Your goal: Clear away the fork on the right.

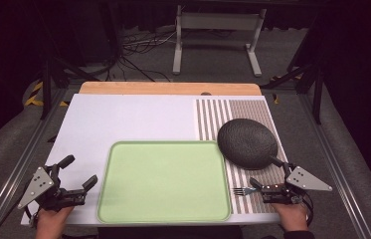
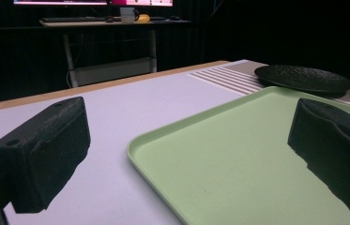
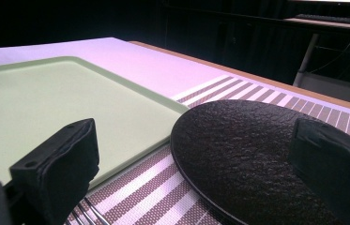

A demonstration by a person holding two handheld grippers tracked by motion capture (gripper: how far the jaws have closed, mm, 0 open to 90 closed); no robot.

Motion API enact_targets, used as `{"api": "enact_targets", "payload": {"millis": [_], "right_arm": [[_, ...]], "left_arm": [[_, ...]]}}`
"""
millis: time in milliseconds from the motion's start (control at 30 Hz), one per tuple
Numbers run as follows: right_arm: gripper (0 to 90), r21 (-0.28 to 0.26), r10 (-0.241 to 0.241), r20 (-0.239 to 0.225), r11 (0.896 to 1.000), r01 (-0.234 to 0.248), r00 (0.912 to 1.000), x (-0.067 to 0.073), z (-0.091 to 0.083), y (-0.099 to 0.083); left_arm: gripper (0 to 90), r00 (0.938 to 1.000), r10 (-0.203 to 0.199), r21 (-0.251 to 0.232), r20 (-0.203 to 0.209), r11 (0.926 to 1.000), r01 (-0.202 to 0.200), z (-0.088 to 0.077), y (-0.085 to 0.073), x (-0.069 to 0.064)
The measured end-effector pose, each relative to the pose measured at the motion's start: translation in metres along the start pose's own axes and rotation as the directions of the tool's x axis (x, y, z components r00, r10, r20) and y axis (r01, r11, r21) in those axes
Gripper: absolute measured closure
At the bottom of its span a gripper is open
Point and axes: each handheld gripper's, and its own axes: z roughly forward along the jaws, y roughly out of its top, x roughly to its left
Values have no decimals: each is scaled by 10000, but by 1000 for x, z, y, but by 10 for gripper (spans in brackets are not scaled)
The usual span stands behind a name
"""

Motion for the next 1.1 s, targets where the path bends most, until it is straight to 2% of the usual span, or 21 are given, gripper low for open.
{"api": "enact_targets", "payload": {"millis": [200, 333, 433, 533, 600, 633, 667, 733, 800, 900, 933, 967, 1000, 1067, 1100], "right_arm": [[17, -135, 403, -199, 9991, -405, 9990, -3, -1, 3], [17, 182, 408, -198, 9990, -404, 9990, -6, -3, 9], [21, 1016, 238, -329, 9946, -203, 9992, -8, -3, 18], [24, 1737, -160, -493, 9845, 244, 9987, -10, -1, 26], [20, 1957, -608, -455, 9783, 686, 9971, -10, -2, 31], [18, 2076, -977, -412, 9727, 1041, 9944, -10, -2, 35], [18, 2076, -977, -412, 9727, 1041, 9944, -10, -2, 35], [17, 2451, -1132, -614, 9614, 1250, 9917, -12, -2, 40], [17, 3076, -1222, -829, 9409, 1420, 9890, -15, 0, 44], [21, 3620, -1193, -1189, 9192, 1549, 9857, -17, 2, 47], [21, 3620, -1193, -1189, 9192, 1549, 9857, -17, 2, 47], [22, 3857, -1256, -1324, 9072, 1678, 9832, -18, 3, 49], [24, 4254, -1369, -1542, 8847, 1908, 9785, -18, 4, 51], [24, 4589, -1501, -1633, 8633, 2098, 9751, -19, 7, 54], [24, 4589, -1501, -1633, 8633, 2098, 9751, -19, 7, 54]], "left_arm": [[1, 10000, 25, 7, -56, 10000, -25, 1, 0, -1], [1, 10000, 35, -7, -92, 10000, -35, 0, 0, 0], [1, 9999, 51, 7, -106, 10000, -51, 0, -1, 0], [1, 9999, 55, 36, -92, 10000, -54, 0, -1, 0], [2, 9999, 57, 39, -103, 10000, -56, 0, -1, 0], [2, 9999, 67, 47, -98, 10000, -66, 0, -1, -1], [2, 9999, 60, 52, -96, 10000, -59, 1, -1, -1], [2, 9999, 111, 101, -93, 9999, -110, 1, -1, -1], [2, 9999, 131, 68, -97, 9999, -131, 1, -1, -2], [2, 9998, 136, 65, -112, 9999, -136, 1, -1, -2], [1, 9998, 136, 65, -112, 9999, -136, 1, -1, -2], [1, 9999, 123, 67, -112, 9999, -123, 1, -1, -1], [2, 9999, 120, 72, -112, 9999, -119, 1, -1, -1], [2, 9999, 123, 98, -112, 9999, -122, 1, -1, -1], [2, 9999, 130, 96, -106, 9999, -129, 1, -1, -1]]}}
